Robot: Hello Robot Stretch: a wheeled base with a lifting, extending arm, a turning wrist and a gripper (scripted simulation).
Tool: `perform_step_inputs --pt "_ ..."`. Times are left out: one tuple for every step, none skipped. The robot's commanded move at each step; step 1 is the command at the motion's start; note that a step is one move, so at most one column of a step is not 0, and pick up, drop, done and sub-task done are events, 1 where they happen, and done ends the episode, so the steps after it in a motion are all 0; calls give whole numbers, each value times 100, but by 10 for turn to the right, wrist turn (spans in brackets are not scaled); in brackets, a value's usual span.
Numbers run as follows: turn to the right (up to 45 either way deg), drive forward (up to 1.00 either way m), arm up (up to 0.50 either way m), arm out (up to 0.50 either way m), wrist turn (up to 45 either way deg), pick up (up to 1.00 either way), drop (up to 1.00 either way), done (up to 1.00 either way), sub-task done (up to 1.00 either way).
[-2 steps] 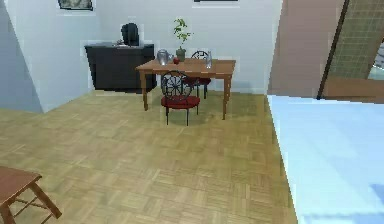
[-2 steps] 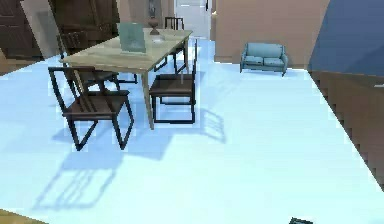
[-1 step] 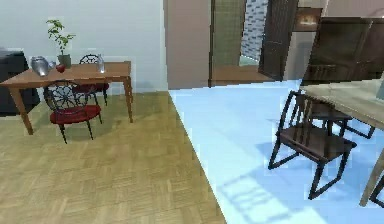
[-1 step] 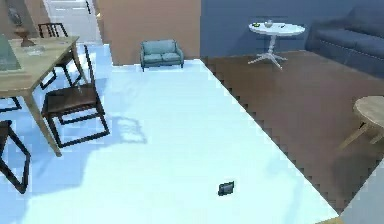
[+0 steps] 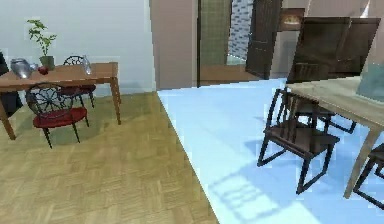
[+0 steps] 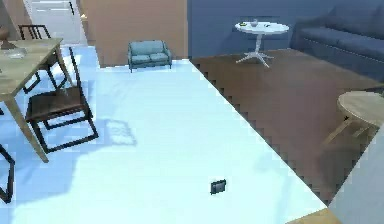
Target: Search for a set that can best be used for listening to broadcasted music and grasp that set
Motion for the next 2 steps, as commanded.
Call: perform_step_inputs --pt "0 100 0 0 0 0 0 0 0" --pt "0 75 0 0 0 0 0 0 0"
